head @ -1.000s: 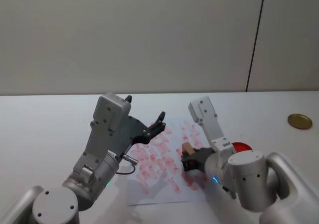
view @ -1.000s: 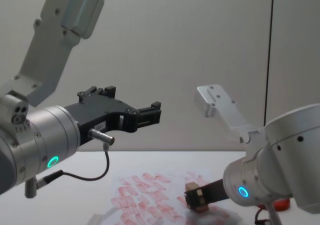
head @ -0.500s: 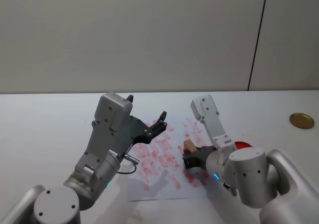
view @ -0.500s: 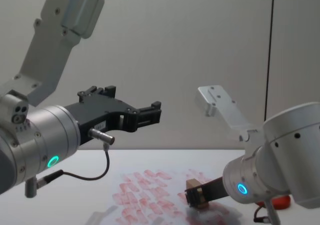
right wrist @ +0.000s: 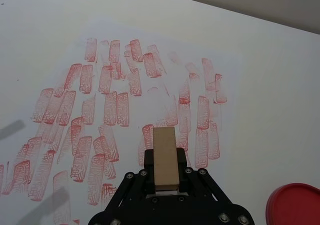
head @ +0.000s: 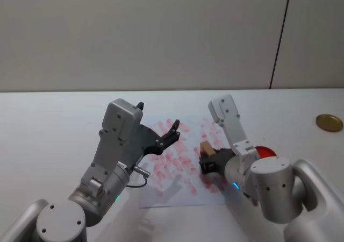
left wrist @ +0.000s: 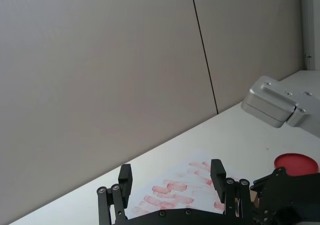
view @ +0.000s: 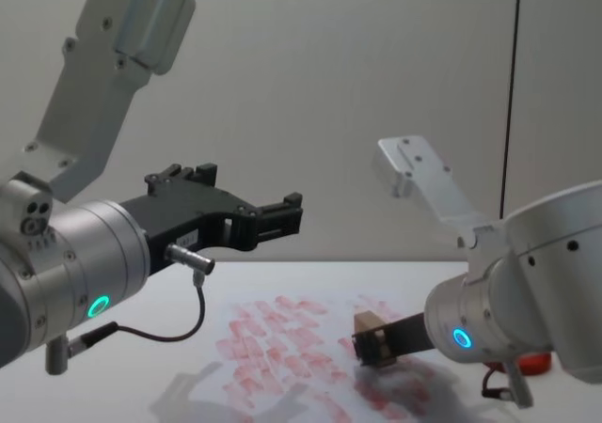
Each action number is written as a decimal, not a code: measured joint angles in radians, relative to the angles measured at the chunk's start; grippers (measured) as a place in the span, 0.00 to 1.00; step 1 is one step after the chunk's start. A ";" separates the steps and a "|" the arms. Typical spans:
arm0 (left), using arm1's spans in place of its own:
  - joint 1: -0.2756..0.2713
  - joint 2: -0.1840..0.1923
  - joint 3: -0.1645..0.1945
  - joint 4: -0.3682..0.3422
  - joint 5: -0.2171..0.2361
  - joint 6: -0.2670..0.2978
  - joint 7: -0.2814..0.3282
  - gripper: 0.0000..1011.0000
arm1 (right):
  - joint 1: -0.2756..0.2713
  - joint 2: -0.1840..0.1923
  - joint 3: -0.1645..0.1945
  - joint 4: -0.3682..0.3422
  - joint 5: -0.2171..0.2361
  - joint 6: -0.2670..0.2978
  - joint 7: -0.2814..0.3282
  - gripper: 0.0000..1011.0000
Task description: Use the one hand to pick up the stamp and affix it onto the A4 paper.
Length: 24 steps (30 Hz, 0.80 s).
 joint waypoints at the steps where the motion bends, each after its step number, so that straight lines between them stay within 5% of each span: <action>1: 0.000 0.000 0.000 0.000 0.000 0.000 0.000 0.98 | -0.001 0.001 0.000 -0.005 -0.002 -0.003 -0.001 0.22; 24: 0.000 0.000 0.000 0.000 0.000 0.000 0.000 0.98 | -0.043 0.038 0.045 -0.249 -0.022 -0.091 -0.118 0.22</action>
